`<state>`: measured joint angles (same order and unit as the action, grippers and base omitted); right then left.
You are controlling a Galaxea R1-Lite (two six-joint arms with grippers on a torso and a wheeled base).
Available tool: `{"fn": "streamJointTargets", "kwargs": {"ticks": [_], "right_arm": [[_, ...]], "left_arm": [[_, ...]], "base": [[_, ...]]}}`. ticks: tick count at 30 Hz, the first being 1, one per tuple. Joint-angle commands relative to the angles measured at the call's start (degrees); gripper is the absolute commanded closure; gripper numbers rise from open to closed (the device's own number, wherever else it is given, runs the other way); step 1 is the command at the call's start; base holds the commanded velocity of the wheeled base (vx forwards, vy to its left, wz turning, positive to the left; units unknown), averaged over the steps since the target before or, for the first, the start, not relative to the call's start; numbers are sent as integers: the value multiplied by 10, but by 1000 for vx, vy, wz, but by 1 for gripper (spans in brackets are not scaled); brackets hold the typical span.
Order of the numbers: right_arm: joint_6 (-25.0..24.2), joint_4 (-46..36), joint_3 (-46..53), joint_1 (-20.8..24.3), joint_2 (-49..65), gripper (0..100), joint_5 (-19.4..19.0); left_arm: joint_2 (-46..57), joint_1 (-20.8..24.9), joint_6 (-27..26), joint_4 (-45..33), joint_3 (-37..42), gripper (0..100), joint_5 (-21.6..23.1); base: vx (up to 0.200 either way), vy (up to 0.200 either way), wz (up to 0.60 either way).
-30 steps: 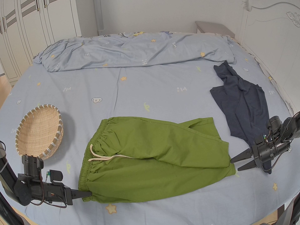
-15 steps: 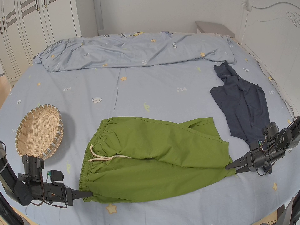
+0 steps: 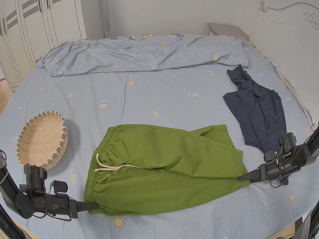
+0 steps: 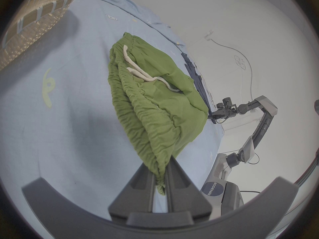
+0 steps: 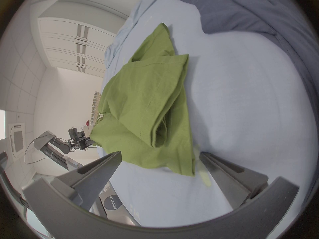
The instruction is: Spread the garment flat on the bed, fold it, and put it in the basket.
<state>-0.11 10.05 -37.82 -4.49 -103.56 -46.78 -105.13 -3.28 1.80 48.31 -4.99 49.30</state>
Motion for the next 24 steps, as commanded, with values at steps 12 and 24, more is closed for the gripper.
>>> {"fn": "streamJointTargets", "kwargs": {"ticks": [12, 24], "right_arm": [[-2, 26, 23, -25, -9, 100, -29], [1, 19, 26, -54, 28, 100, -33]], "left_arm": [[4, 0, 0, 0, 1, 100, 0], [5, -12, 1, 0, 2, 100, 3]], "base": [[0, 0, 0], [0, 0, 0]]}}
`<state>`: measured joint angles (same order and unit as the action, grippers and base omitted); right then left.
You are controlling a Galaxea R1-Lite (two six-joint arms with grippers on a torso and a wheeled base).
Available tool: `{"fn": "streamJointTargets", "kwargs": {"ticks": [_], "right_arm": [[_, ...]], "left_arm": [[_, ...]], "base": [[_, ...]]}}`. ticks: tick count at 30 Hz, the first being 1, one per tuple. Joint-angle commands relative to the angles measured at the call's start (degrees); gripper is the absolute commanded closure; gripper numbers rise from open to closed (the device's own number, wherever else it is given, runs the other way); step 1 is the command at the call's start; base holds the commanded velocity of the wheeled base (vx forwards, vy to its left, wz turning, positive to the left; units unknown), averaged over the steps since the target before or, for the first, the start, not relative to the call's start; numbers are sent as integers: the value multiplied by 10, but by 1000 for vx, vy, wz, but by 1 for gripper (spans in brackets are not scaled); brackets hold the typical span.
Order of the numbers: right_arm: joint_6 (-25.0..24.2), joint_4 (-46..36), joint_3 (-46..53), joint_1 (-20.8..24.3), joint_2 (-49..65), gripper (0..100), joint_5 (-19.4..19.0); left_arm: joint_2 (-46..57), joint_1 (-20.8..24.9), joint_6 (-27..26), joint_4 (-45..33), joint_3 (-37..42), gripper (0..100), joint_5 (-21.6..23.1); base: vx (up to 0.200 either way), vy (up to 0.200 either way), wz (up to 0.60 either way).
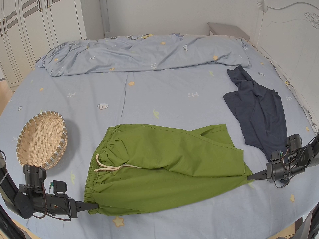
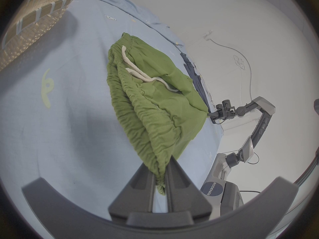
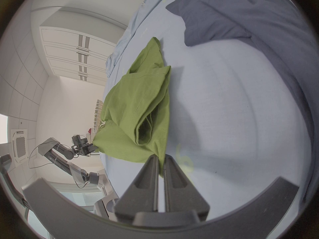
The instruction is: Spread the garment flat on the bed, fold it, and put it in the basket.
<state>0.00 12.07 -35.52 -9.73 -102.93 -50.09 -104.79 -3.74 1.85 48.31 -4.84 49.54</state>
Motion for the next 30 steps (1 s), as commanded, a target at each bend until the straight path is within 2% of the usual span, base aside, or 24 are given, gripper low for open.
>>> {"fn": "streamJointTargets", "kwargs": {"ticks": [1, 4, 6, 9, 10, 11, 16, 20, 25, 30], "right_arm": [[1, -18, 9, 5, 49, 100, 0], [0, -49, 16, 27, 86, 100, 3], [-1, -93, 28, 50, 120, 100, 21], [-3, -101, 59, 80, 138, 100, 81], [-3, -101, 59, 80, 138, 100, 81], [-3, -97, 84, 95, 142, 100, 109], [-3, -78, 135, 103, 142, 100, 117], [-4, -10, 186, 103, 139, 100, 119], [-4, 3, 190, 96, 127, 100, 119], [-3, 5, 189, 96, 106, 100, 118]], "left_arm": [[6, -25, 1, 0, 4, 100, 1], [20, -43, 1, -1, 12, 100, 1], [45, -57, 1, -7, 18, 100, 1], [71, -68, -1, -50, 21, 100, 1], [71, -68, -1, -50, 21, 100, 1], [87, -87, -3, -78, 20, 100, 0], [93, -96, -10, -115, 20, 100, -2], [85, -108, -34, -153, 19, 100, -3], [82, -121, -46, -160, 21, 100, -3], [83, -116, -67, -202, 22, 100, -4]], "base": [[0, 0, 0], [0, 0, 0], [0, 0, 0], [0, 0, 0], [0, 0, 0], [0, 0, 0], [0, 0, 0], [0, 0, 0], [0, 0, 0], [0, 0, 0]]}}
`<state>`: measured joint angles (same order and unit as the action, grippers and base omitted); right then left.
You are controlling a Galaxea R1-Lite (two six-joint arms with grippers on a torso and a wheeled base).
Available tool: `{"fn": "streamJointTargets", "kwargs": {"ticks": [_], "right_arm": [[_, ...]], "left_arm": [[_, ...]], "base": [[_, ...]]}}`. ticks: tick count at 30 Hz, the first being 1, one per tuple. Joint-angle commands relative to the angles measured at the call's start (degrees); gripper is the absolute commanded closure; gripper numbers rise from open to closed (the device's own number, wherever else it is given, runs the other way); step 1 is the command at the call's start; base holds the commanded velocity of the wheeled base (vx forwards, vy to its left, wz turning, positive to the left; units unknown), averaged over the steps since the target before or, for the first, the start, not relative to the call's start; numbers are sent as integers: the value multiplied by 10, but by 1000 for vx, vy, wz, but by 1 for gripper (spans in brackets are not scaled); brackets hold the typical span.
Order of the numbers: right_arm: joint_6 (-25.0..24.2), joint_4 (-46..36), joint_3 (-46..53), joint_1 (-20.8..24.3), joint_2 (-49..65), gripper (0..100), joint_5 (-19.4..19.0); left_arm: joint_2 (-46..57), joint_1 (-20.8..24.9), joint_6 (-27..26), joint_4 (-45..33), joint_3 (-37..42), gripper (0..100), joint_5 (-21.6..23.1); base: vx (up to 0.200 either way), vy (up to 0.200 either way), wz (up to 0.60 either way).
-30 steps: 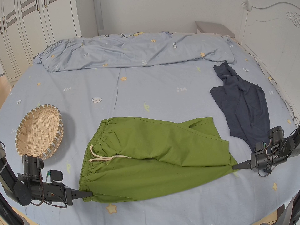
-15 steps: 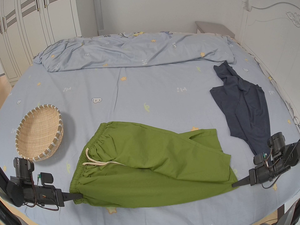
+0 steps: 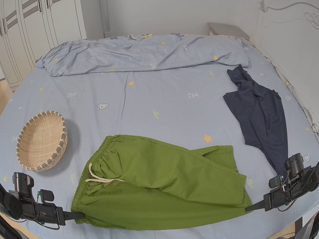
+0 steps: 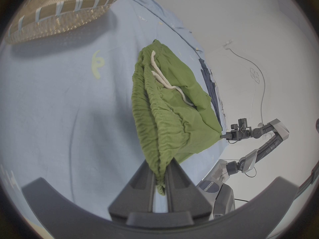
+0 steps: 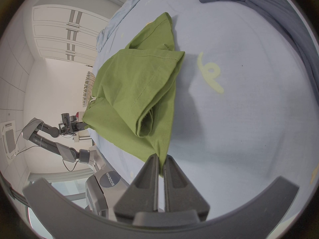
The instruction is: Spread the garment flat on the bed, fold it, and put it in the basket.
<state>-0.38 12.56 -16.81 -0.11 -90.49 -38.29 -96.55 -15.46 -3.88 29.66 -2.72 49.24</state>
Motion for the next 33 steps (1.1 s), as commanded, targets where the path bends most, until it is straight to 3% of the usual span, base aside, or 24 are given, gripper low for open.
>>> {"fn": "streamJointTargets", "kwargs": {"ticks": [1, 11, 12, 13, 23, 30, 33], "right_arm": [[2, 1, 2, -1, -18, 100, 0], [6, 0, 7, 6, -32, 100, 0], [6, 0, 7, 7, -32, 100, 0], [6, 0, 7, 8, -34, 0, 0], [4, 2, 2, 7, -14, 0, 1], [-13, -7, -46, -13, 62, 0, 7], [-28, -32, -82, -18, 87, 0, 8]], "left_arm": [[0, 1, -11, -15, 1, 100, -1], [-17, 10, -13, -14, 0, 100, -2], [-18, 10, -13, -14, 0, 0, -2], [-19, 14, -13, -14, 0, 0, -2], [-4, 8, -12, -9, -4, 0, -2], [24, -61, -6, -14, -58, 0, 3], [54, -67, 19, -21, -91, 0, -2]], "base": [[0, 0, 0], [0, 0, 0], [0, 0, 0], [0, 0, 0], [0, 0, 0], [0, 0, 0], [0, 0, 0]]}}
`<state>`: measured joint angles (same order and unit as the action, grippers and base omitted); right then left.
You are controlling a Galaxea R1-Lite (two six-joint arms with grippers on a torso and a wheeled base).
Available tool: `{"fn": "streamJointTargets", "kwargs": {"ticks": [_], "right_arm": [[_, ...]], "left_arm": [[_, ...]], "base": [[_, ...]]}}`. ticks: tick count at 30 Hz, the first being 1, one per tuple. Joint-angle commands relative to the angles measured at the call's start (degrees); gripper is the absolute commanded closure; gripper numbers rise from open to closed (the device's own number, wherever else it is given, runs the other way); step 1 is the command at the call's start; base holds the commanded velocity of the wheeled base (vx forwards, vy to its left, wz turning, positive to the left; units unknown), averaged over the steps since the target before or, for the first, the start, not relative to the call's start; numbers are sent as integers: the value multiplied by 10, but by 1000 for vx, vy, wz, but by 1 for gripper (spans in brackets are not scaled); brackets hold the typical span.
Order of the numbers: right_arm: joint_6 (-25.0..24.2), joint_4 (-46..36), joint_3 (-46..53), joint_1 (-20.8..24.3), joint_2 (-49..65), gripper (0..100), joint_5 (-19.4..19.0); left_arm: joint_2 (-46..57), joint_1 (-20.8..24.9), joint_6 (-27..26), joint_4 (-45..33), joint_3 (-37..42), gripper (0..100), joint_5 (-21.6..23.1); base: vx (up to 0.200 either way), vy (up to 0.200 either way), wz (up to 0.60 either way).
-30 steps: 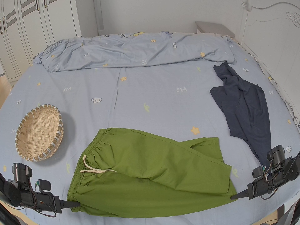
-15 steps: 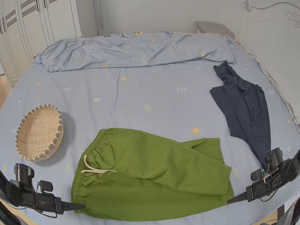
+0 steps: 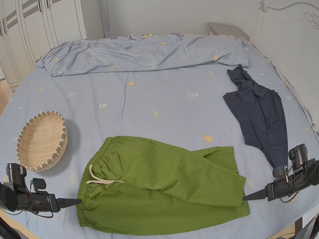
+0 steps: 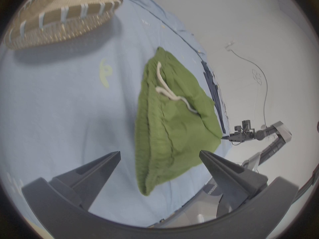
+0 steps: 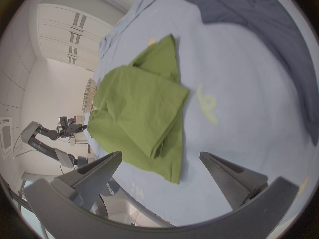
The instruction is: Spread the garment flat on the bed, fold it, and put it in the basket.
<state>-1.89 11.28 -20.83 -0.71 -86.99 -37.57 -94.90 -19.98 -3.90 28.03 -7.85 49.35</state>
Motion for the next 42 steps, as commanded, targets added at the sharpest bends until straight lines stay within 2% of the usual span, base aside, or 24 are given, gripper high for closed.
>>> {"fn": "streamJointTargets", "kwargs": {"ticks": [1, 2, 6, 8, 9, 11, 12, 14, 15, 17, 18, 19, 20, 23, 24, 27, 29, 32, 42], "right_arm": [[-15, -30, -56, -15, 57, 0, 0], [-15, -42, -70, -18, 60, 0, 0], [-16, -94, -141, -22, 60, 0, 0], [-18, -103, -156, -22, 60, 0, 0], [-32, -124, -191, -21, 60, 0, 0], [-43, -130, -213, -21, 60, 0, 1], [-51, -131, -229, -22, 59, 0, 1], [-60, -129, -241, -18, 58, 0, 13], [-61, -122, -245, -15, 53, 0, 46], [-68, -89, -254, 26, 30, 0, 188], [-74, -69, -253, 46, 23, 0, 238], [-87, -44, -251, 67, 17, 0, 268], [-95, -33, -249, 77, 17, 0, 261], [-122, -39, -243, 99, 18, 0, 184], [-123, -46, -240, 102, 21, 0, 171], [-122, -52, -237, 102, 26, 0, 167], [-123, -52, -236, 100, 27, 0, 166], [-123, -52, -236, 98, 27, 0, 166], [-123, -51, -236, 98, 27, 0, 167]], "left_arm": [[52, -17, 40, -13, -56, 0, -5], [66, -10, 64, -23, -74, 0, -6], [119, 65, 197, -111, -202, 0, -27], [121, 79, 215, -128, -229, 0, -36], [111, 120, 239, -170, -300, 0, -71], [82, 142, 241, -185, -347, 0, -109], [50, 161, 245, -192, -382, 0, -155], [12, 176, 251, -192, -417, 0, -210], [-11, 180, 256, -191, -437, 0, -232], [-56, 189, 268, -193, -488, 0, -242], [-71, 193, 270, -193, -505, 0, -241], [-95, 198, 269, -193, -527, 0, -241], [-111, 202, 268, -193, -540, 0, -240], [-172, 217, 267, -193, -590, 0, -239], [-192, 221, 265, -193, -602, 0, -238], [-230, 224, 250, -191, -617, 0, -238], [-256, 224, 220, -190, -619, 0, -231], [-274, 227, 219, -189, -624, 0, -187], [-303, 227, 217, -188, -628, 0, -179]], "base": [[0, 0, 0], [0, 0, 0], [0, 0, 0], [0, 0, 0], [0, 0, 0], [0, 0, 0], [0, 0, 0], [0, 0, 0], [0, 0, 0], [0, 0, 0], [0, 0, 0], [0, 0, 0], [0, 0, 0], [0, 0, 0], [0, 0, 0], [0, 0, 0], [0, 0, 0], [0, 0, 0], [0, 0, 0]]}}
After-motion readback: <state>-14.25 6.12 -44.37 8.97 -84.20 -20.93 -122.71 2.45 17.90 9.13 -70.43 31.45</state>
